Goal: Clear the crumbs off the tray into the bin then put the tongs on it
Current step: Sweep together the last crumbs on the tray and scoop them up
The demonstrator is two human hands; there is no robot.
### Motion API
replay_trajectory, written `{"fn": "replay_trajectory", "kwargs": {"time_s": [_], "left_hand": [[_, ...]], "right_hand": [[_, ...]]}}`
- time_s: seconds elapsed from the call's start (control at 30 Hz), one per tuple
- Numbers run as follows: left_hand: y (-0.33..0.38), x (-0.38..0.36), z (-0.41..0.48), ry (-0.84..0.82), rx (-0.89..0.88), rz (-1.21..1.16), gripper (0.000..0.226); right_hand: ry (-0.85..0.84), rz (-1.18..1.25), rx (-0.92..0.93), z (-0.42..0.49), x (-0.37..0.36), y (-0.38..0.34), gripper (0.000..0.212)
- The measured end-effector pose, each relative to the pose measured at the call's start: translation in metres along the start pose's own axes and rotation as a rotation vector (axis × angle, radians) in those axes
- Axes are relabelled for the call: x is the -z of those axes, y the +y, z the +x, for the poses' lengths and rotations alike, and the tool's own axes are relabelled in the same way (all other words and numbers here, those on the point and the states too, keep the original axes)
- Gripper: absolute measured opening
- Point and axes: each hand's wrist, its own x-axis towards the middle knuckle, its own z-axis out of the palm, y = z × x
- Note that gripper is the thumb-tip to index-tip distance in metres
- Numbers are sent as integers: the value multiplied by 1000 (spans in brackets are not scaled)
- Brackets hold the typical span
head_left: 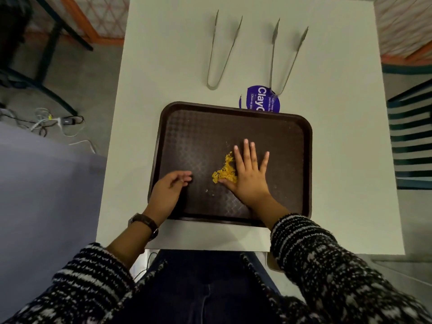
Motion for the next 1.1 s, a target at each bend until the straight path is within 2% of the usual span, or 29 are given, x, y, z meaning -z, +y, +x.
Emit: {"fn": "replay_trajectory", "kwargs": {"time_s": [0.2,0.3,0.6,0.7,0.8,0.97,1.1], "left_hand": [[9,-8,22,-60,-69,76,29],[12,-14,26,-112,-119,135,29],[17,-16,32,-164,-157,175,32],[18,-15,34,-161,-153,164,31],[20,-14,36,-146,-152,149,30],[20,-14,38,-132,-147,121,31],[22,-12,39,-120,-142,131,32]], "right_hand": [[5,-12,69,-33,-9,6,106],[-16,-32,23,-42,-14,18,110],[25,29,-29,10,5,35,112],[-2,61,58,17,7,35,110],[-8,178,214,15,7,32,105],[8,498,187,18,12,12,95],[-107,625,245,3,16,3,80]]}}
